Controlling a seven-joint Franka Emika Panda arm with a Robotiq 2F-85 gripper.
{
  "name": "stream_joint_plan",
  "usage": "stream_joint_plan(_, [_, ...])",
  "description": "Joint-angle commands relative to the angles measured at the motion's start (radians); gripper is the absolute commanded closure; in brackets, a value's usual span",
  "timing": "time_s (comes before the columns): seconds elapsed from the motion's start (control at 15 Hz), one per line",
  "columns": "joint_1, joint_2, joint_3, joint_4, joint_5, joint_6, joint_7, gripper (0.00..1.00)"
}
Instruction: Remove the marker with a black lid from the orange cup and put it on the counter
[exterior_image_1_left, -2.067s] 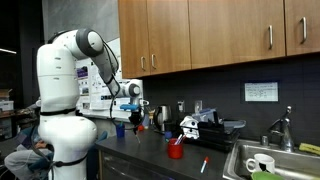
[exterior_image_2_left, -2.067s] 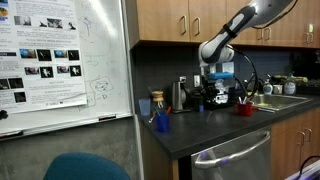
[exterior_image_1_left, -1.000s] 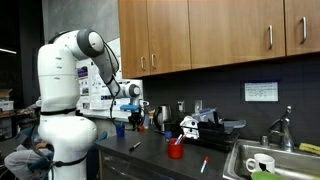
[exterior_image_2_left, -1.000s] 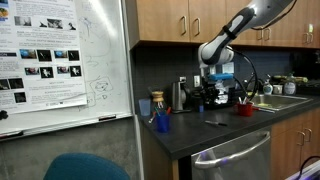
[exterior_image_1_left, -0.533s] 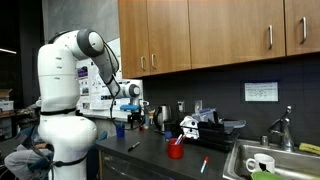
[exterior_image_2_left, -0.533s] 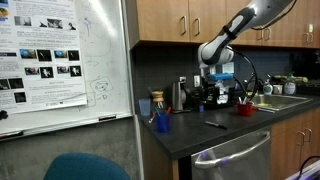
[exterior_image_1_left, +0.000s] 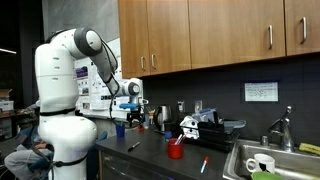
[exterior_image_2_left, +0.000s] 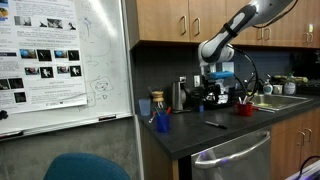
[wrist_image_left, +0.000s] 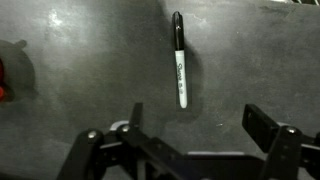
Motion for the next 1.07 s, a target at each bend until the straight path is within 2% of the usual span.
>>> stream_joint_plan(0.0, [0.002,-0.068,-0.013,-0.027,0.011,-0.047,0.006,0.00])
stream_joint_plan(0.93, [-0.066,-0.352,-0.114,-0.190,0.011,-0.084,-0.063,0.00])
stream_joint_plan(1.0, [-0.066,-0.292,-0.098,-0.152,0.004,-0.073,-0.032,0.00])
